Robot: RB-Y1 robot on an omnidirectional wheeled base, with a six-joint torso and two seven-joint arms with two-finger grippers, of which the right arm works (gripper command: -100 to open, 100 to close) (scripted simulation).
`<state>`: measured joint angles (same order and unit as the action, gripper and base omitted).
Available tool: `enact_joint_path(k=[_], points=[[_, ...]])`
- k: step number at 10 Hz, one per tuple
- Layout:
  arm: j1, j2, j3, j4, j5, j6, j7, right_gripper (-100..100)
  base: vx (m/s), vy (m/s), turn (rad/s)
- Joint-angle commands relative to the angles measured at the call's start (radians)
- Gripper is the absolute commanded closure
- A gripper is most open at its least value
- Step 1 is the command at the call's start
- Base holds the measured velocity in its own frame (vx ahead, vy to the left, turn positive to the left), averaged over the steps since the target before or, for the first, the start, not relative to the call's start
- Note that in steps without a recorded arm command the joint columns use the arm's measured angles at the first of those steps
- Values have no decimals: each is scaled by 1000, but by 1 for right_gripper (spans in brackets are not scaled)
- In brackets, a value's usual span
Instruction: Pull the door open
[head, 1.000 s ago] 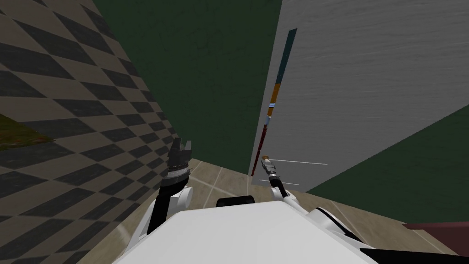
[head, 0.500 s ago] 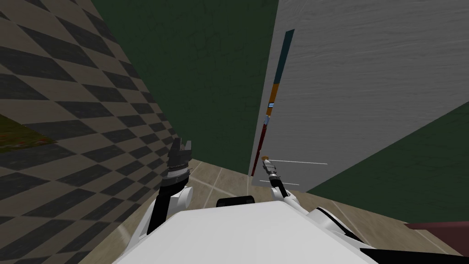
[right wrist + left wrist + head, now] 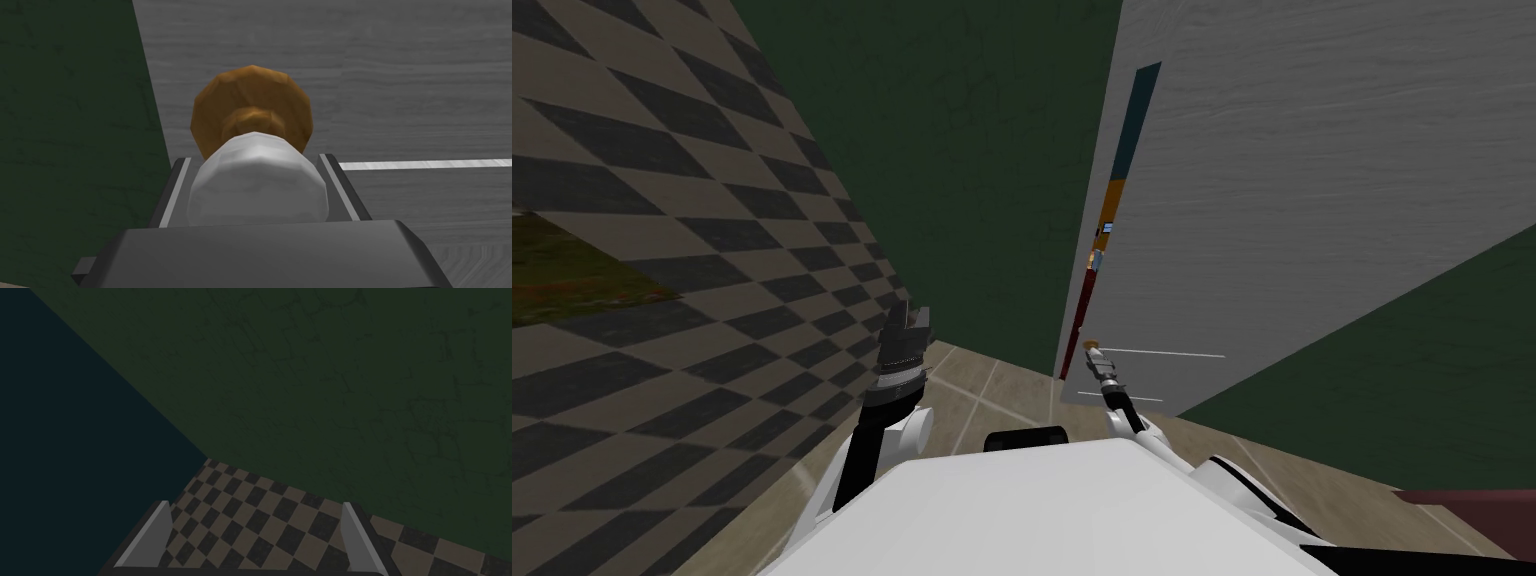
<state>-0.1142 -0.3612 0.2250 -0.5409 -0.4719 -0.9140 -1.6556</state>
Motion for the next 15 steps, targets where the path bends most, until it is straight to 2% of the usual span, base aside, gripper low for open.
enact_joint_path(k=[1,6,7,8,14,15], points=[[-2,-11,27,22,13,-23,-35,100,-200,-46,86],[24,-65,108,8,50,-63,-127,100,-225,-61,93],[16,-54,100,27,47,-63,-117,100,-108,-36,28],[27,-68,128,23,63,-83,-141,100,-163,-45,50],[60,-127,222,-2,117,-158,-224,100,-231,-85,47],[53,-120,212,14,112,-154,-217,100,-100,-54,14]])
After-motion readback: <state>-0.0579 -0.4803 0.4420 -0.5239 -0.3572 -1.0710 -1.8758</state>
